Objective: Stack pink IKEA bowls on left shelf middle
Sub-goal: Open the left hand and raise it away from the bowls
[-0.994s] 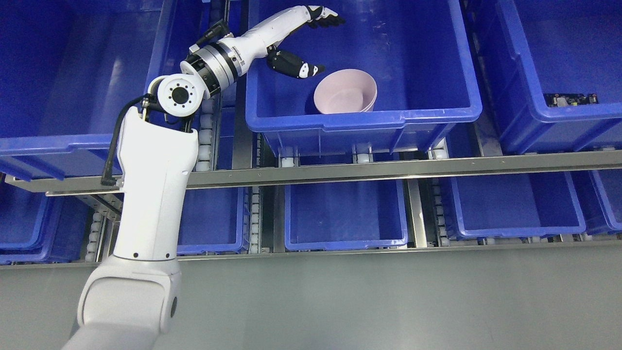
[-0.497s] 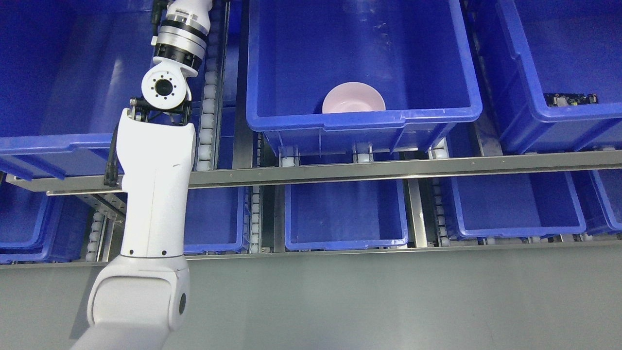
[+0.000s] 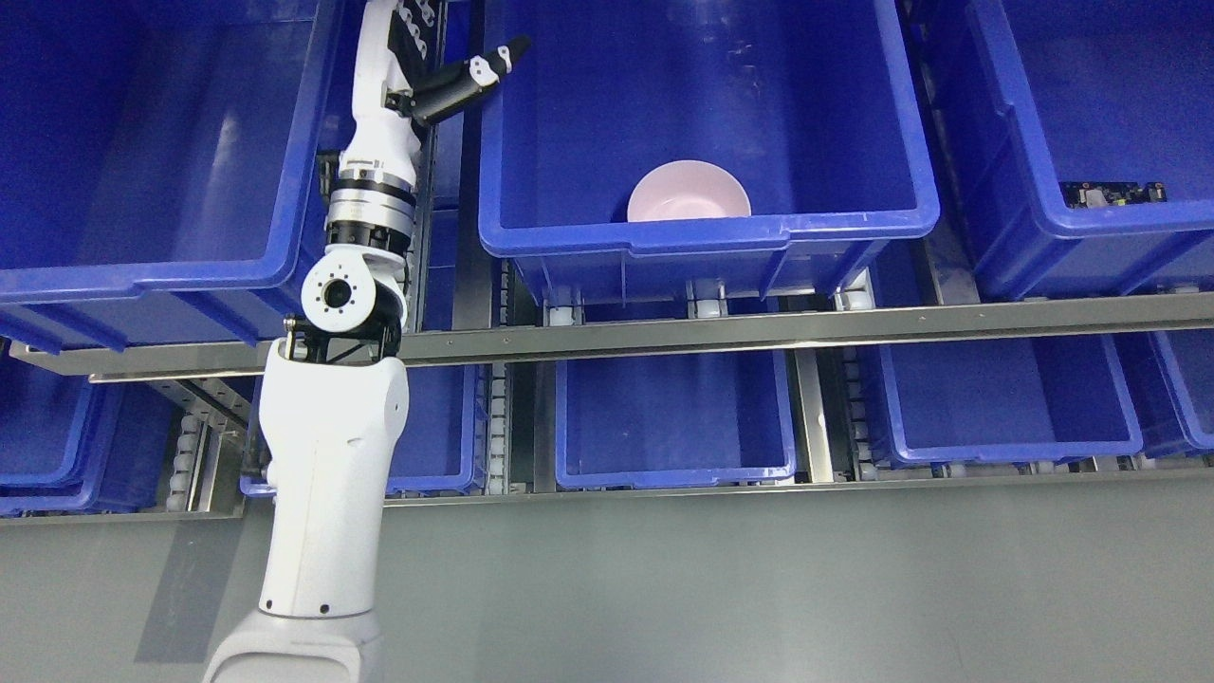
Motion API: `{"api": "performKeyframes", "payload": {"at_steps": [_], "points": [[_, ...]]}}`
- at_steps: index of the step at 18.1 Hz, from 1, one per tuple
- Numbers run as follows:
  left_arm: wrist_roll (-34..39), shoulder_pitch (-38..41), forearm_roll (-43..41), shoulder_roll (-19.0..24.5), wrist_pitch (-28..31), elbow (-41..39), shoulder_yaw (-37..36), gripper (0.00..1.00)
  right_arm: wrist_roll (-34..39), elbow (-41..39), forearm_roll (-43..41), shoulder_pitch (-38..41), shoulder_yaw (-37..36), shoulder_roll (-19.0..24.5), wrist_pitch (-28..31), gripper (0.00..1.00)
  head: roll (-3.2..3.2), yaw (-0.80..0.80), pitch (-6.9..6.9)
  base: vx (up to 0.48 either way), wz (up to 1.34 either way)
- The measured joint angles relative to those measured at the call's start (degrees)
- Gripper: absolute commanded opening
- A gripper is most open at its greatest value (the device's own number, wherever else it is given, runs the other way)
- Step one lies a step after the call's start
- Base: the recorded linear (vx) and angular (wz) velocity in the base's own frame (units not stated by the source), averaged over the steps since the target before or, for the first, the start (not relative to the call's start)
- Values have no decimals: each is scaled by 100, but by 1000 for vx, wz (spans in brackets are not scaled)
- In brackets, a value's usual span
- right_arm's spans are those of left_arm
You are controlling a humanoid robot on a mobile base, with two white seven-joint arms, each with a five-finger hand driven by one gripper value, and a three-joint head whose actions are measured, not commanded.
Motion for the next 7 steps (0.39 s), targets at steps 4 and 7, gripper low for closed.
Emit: {"api": "performKeyframes", "payload": {"at_steps": [4, 7], "points": [[-7, 335, 114, -18, 45, -381, -52, 100, -4, 0, 0, 0, 0, 0, 0, 100, 0, 0, 0, 0, 0], [-33, 442, 150, -25, 50, -564, -72, 100, -7, 0, 0, -1, 0, 0, 0, 100, 0, 0, 0, 0, 0]]}}
